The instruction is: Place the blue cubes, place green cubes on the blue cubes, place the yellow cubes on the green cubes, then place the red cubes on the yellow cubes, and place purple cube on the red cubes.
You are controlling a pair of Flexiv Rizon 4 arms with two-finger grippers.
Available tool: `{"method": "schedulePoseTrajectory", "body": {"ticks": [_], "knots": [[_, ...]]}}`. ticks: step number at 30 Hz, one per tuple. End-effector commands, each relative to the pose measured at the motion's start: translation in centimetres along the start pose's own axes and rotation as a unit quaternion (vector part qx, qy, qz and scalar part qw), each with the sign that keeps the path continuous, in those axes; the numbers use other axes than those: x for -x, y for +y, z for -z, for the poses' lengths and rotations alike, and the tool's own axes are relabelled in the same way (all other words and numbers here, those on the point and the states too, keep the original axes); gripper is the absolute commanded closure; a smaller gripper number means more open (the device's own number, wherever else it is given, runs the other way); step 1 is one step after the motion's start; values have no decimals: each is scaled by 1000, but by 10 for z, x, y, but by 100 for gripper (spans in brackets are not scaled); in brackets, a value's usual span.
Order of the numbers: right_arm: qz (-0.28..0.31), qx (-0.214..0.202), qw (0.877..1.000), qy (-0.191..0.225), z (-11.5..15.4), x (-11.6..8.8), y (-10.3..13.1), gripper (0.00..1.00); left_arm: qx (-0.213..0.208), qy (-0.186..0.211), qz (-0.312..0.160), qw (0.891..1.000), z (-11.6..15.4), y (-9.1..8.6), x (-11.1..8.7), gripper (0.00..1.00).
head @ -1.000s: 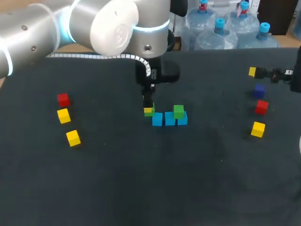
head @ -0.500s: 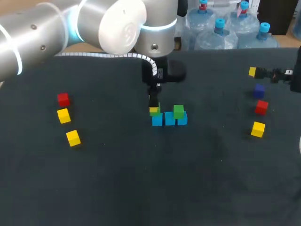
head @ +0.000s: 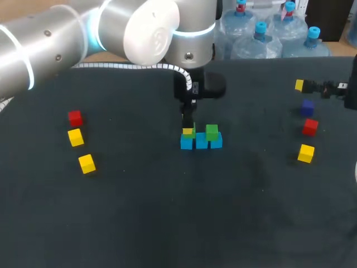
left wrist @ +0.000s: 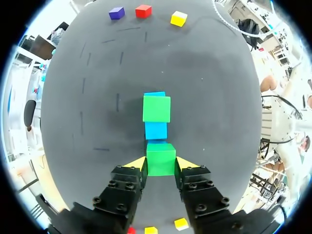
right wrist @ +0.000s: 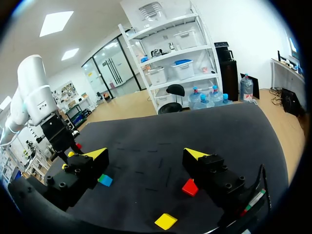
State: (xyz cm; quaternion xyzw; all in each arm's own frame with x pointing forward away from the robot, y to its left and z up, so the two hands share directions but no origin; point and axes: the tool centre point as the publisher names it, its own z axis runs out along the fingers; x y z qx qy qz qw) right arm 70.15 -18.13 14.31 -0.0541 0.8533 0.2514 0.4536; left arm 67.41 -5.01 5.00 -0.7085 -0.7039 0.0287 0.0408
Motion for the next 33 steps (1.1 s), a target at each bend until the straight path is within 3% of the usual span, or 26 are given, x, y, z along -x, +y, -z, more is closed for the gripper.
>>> {"method": "schedulePoseTrajectory", "body": {"ticks": [1, 33], "knots": [[0, 1, 1000, 1, 1, 0, 0, 0, -4, 2, -1, 1000, -2, 3, 3, 100], [0, 1, 1000, 1, 1, 0, 0, 0, -10, 1, -6, 1000, -10, 6, 11, 100]]}}
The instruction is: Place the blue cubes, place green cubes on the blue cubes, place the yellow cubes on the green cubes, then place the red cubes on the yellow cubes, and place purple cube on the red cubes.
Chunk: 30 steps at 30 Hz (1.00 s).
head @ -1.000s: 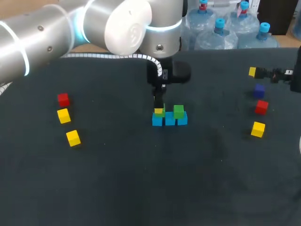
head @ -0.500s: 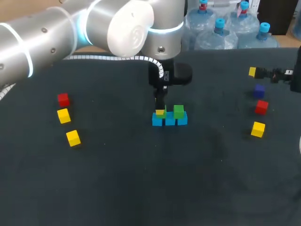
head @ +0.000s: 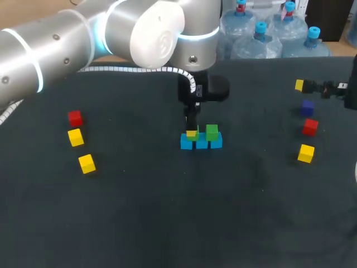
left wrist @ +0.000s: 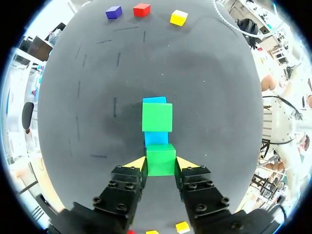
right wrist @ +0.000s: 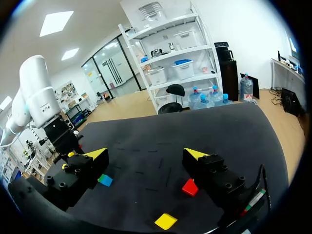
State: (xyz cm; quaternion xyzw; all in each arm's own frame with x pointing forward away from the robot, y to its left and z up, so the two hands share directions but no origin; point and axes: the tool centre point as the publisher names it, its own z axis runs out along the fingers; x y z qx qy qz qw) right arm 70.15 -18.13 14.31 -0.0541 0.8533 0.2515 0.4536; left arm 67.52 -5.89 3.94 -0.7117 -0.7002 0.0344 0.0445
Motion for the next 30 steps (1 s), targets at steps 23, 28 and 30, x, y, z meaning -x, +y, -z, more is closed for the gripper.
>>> {"method": "schedulePoseTrajectory", "body": {"ticks": [23, 28, 30], "knots": [[0, 1, 1000, 1, 1, 0, 0, 0, -7, 5, 1, 1000, -3, 5, 1, 100], [0, 1, 1000, 1, 1, 0, 0, 0, -7, 4, 1, 1000, -3, 5, 1, 100], [0, 1, 1000, 1, 1, 0, 0, 0, -7, 5, 1, 1000, -3, 5, 2, 100]]}}
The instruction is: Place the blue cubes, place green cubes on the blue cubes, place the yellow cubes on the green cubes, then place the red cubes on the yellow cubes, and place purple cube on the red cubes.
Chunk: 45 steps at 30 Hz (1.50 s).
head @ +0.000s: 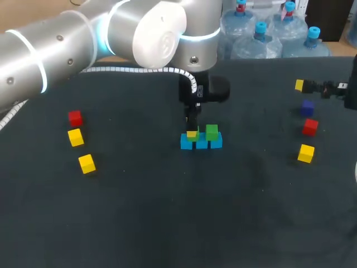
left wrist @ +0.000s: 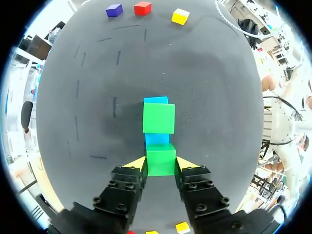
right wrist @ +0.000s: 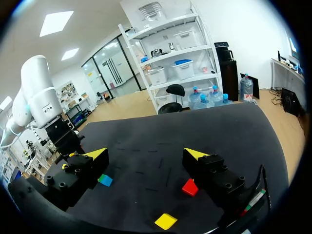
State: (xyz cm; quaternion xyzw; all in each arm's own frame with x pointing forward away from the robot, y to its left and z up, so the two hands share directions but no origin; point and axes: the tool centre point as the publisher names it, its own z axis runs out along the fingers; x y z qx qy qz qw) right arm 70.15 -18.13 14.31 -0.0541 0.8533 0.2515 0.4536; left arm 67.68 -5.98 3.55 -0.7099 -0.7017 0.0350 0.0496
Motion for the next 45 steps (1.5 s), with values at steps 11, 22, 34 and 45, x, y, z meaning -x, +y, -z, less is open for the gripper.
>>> {"method": "schedulePoseTrajectory", "body": {"ticks": [11, 22, 34, 45], "knots": [[0, 1, 1000, 1, 1, 0, 0, 0, -6, 1, 0, 1000, -1, 3, 1, 100], [0, 1, 1000, 1, 1, 0, 0, 0, -10, -3, -1, 1000, -1, 3, 1, 0], [0, 1, 1000, 1, 1, 0, 0, 0, -10, -6, 4, 1000, 0, 3, 0, 0], [0, 1, 1000, 1, 1, 0, 0, 0, -13, -5, 5, 1000, -1, 4, 1, 0]]}}
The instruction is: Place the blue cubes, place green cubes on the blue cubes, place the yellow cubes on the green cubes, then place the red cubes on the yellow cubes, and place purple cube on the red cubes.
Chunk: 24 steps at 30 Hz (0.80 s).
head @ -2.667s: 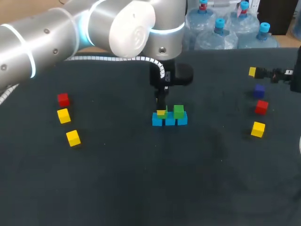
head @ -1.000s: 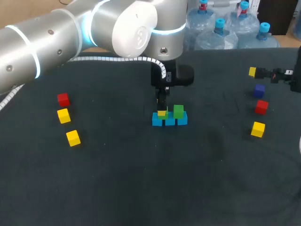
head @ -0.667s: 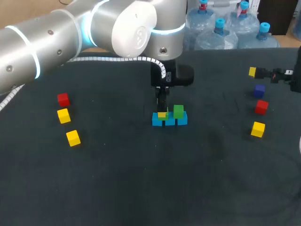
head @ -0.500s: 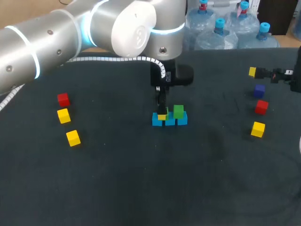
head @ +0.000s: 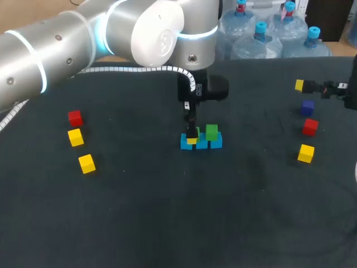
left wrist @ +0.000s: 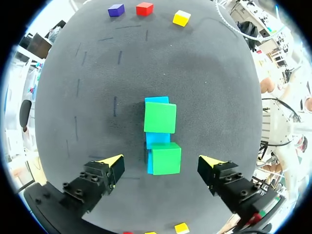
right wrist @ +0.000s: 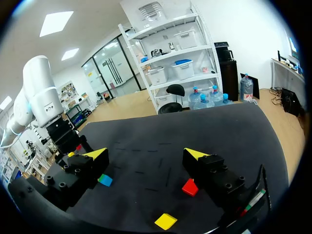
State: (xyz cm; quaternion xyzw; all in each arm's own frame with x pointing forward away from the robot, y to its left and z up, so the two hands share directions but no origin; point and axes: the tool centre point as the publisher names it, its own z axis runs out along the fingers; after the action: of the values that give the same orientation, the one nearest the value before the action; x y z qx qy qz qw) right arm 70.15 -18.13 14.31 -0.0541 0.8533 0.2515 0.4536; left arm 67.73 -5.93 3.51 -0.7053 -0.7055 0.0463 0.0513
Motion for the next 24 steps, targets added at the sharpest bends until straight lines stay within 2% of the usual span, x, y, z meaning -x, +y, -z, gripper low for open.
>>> {"method": "schedulePoseTrajectory", "body": {"ticks": [1, 9, 11, 13, 14, 20, 24], "knots": [[0, 1, 1000, 1, 1, 0, 0, 0, -4, 3, -1, 1000, -1, 3, 2, 0], [0, 1, 1000, 1, 1, 0, 0, 0, -2, 4, -4, 1000, -3, 4, 4, 0], [0, 1, 1000, 1, 1, 0, 0, 0, -2, 4, -4, 1000, -3, 4, 4, 8], [0, 1, 1000, 1, 1, 0, 0, 0, -2, 4, -3, 1000, -4, 5, 4, 35], [0, 1, 1000, 1, 1, 0, 0, 0, -2, 4, -2, 1000, -4, 5, 4, 42], [0, 1, 1000, 1, 1, 0, 0, 0, -2, 4, -2, 1000, -4, 5, 4, 51], [0, 1, 1000, 1, 1, 0, 0, 0, -2, 3, -1, 1000, -4, 6, 4, 53]]}}
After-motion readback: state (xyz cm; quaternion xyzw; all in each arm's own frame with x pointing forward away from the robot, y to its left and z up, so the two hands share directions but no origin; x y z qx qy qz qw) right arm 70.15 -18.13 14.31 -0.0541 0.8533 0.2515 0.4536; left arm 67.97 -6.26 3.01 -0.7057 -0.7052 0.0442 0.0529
